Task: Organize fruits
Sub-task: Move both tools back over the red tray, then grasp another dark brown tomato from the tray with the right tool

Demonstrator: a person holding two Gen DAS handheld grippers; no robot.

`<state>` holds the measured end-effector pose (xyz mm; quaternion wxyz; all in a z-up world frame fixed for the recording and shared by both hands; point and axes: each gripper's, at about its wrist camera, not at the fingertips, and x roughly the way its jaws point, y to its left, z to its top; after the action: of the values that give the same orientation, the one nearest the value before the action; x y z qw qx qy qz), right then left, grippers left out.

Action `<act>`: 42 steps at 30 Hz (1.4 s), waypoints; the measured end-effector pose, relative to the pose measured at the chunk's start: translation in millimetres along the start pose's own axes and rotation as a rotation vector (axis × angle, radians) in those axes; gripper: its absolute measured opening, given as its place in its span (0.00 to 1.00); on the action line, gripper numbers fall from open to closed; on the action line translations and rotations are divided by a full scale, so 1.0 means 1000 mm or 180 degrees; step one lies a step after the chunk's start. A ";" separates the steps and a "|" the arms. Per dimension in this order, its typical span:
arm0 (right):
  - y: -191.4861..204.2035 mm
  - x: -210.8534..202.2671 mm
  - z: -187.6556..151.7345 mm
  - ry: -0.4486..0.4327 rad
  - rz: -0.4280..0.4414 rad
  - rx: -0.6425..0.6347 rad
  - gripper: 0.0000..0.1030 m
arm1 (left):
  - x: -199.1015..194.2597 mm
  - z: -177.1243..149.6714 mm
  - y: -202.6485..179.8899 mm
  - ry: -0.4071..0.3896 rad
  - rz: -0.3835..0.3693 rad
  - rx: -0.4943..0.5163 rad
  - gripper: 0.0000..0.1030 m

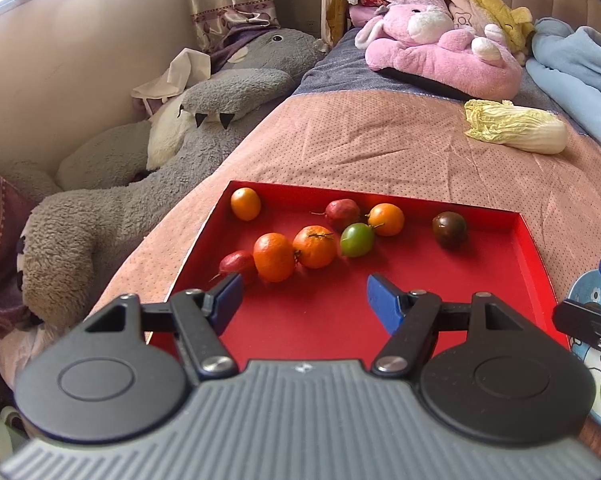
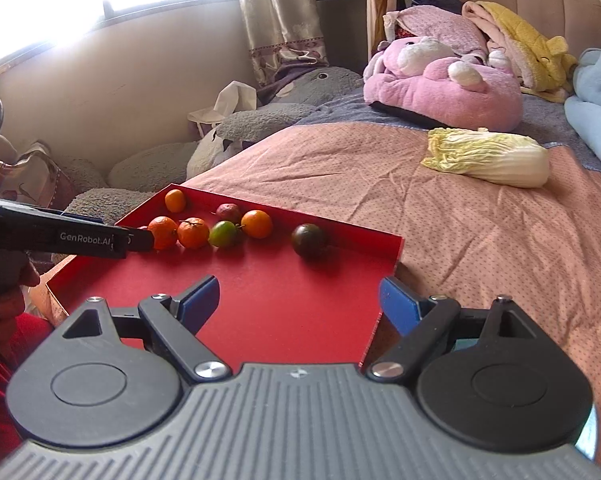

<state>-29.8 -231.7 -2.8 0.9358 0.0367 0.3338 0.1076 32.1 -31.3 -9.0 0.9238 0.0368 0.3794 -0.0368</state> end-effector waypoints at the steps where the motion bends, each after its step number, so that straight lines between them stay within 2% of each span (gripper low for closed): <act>1: 0.003 0.007 0.002 0.0014 0.0023 -0.0009 0.87 | 0.000 -0.001 0.002 0.0007 0.0014 -0.0022 0.69; 6: 0.010 0.047 0.017 0.0075 0.0037 -0.0031 0.85 | 0.004 -0.003 0.011 0.0065 0.0065 -0.0098 0.69; 11: 0.003 0.093 0.028 0.0304 0.0010 0.0036 0.63 | 0.006 -0.001 0.023 0.0100 0.0017 -0.0237 0.69; 15: 0.002 0.124 0.034 0.0457 -0.0090 0.0019 0.59 | 0.008 0.002 0.031 0.0129 -0.0010 -0.0376 0.69; 22: -0.001 0.164 0.039 0.0638 -0.0273 -0.0059 0.58 | 0.017 0.003 0.036 0.0211 0.0001 -0.0411 0.69; 25: -0.004 0.175 0.039 0.0683 -0.0299 -0.0056 0.53 | 0.023 0.003 0.038 0.0258 0.0050 -0.0395 0.69; 27: -0.005 0.179 0.040 0.0664 -0.0322 -0.0063 0.50 | 0.027 0.004 0.039 0.0283 0.0089 -0.0373 0.69; 29: -0.006 0.179 0.041 0.0641 -0.0286 -0.0045 0.42 | 0.031 0.005 0.039 0.0298 0.0134 -0.0327 0.69; 34: -0.006 0.169 0.037 0.0622 -0.0232 0.0030 0.42 | 0.044 0.007 0.030 0.0341 0.0191 -0.0153 0.69; 38: -0.004 0.141 0.029 0.0513 -0.0090 0.0136 0.42 | 0.055 0.009 0.020 0.0390 0.0261 0.0016 0.69; 42: -0.001 0.109 0.019 0.0409 0.0037 0.0217 0.42 | 0.061 0.013 0.020 0.0400 0.0304 -0.0003 0.68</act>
<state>64.8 -208.0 -55.5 0.9100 0.0635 0.3964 0.1038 86.7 -14.9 -41.6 0.8988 0.0566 0.4345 0.0099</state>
